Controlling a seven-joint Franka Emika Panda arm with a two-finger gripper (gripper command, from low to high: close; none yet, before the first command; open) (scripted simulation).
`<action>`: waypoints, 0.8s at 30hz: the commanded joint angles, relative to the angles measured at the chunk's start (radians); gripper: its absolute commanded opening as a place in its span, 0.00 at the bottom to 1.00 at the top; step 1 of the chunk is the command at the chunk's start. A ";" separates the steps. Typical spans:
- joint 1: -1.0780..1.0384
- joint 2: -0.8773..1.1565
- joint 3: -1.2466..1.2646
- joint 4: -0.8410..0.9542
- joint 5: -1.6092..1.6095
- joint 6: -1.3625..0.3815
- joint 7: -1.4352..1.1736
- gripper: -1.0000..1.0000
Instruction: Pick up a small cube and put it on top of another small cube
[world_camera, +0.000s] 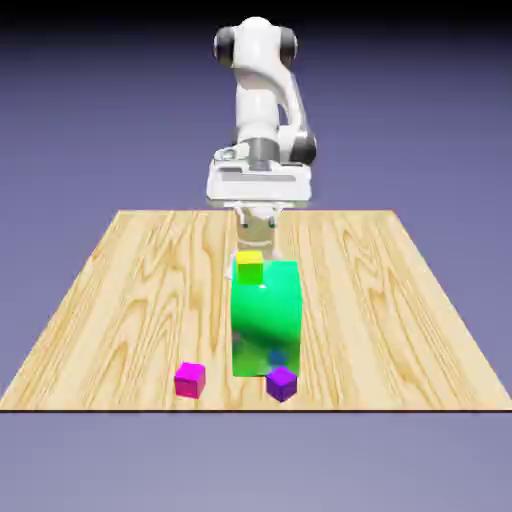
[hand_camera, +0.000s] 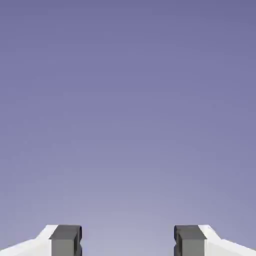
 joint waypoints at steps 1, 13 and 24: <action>-0.007 0.036 -0.011 0.022 0.034 -0.030 0.024 0.50; -0.086 0.471 -0.148 0.288 0.438 -0.392 0.315 0.50; -0.160 0.870 -0.273 0.532 0.809 -0.723 0.582 0.50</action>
